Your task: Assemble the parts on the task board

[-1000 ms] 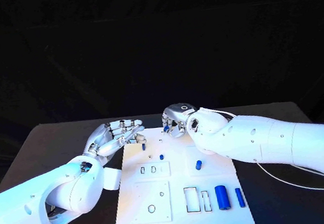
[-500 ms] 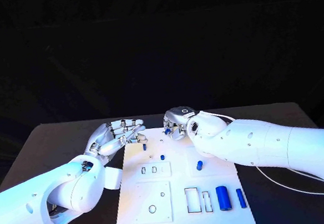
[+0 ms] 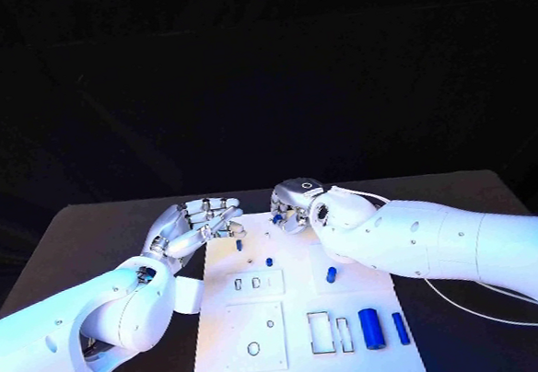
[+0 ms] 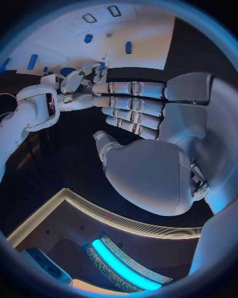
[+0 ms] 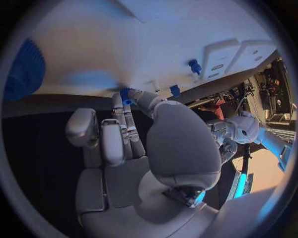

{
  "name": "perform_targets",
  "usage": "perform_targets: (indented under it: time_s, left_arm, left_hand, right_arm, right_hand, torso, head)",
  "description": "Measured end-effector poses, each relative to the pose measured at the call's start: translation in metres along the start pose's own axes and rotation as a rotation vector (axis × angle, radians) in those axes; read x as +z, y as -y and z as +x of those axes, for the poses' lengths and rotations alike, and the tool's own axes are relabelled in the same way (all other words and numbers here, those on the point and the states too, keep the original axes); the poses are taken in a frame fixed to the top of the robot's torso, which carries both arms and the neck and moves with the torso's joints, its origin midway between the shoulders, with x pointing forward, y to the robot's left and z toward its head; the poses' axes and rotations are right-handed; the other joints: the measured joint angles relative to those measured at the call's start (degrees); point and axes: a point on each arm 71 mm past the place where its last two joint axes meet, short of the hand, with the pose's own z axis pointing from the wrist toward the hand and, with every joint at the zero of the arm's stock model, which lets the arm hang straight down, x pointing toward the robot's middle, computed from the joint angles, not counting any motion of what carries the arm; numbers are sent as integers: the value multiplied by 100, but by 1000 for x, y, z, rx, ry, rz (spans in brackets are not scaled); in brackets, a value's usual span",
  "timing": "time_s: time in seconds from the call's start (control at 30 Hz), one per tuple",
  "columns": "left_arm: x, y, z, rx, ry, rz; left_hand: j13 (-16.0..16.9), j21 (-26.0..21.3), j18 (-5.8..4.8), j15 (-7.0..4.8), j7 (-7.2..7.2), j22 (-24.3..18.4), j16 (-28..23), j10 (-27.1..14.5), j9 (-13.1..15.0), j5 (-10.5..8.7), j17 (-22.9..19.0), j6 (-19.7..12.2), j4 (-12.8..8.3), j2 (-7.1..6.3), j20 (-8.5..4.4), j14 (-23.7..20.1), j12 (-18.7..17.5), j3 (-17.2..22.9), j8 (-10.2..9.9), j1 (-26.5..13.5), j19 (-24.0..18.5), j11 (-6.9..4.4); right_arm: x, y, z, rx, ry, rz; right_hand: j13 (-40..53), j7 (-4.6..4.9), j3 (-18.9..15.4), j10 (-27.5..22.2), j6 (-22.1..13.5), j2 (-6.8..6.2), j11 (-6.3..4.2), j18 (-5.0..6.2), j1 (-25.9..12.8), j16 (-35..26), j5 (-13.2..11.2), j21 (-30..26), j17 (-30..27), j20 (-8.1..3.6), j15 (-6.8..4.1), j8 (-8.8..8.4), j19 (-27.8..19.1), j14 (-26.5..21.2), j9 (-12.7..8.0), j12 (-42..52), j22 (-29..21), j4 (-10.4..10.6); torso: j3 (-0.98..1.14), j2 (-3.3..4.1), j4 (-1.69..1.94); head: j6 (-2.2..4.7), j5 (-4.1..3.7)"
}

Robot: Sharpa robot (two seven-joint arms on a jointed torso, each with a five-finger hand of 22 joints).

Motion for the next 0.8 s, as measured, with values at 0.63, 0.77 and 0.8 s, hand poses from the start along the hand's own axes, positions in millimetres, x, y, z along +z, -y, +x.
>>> perform_targets:
  time_s: [0.63,0.77,0.8]
  left_arm:
    - [0,-1,-4,3,7,-5]
    - [0,-1,-5,4,7,-6]
    - [0,-1,-5,4,7,-6]
  left_hand:
    - [0,0,0,0,0,0,0,0,0,0,8,0,15,0,0,0,0,-15,0,0,0,0]
    - [0,0,-1,0,0,0,0,0,0,0,8,0,15,0,0,0,0,-15,0,0,0,0]
    - [0,0,0,0,0,0,0,0,0,0,8,0,15,0,0,0,0,-15,0,0,0,0]
  right_arm:
    - [-5,1,-4,17,38,-2]
    - [-6,-2,-5,20,42,-9]
    - [-5,-3,-5,20,42,-9]
  right_hand:
    - [-3,6,-1,-9,-28,-1,9,0,0,0,-15,0,0,0,0,7,0,0,38,-9,-26,0]
    - [-4,1,2,-10,-38,-10,10,0,-8,23,-16,0,0,0,0,12,0,0,39,-9,-26,-4]
    - [-4,2,9,-10,-39,-10,10,0,-8,23,-16,0,0,0,0,12,0,0,39,-9,-26,-11]
  torso:
    - [-3,-1,-8]
    - [-5,-1,-3]
    - [-5,2,0]
  head:
    - [34,8]
    - [43,-6]
    - [44,-12]
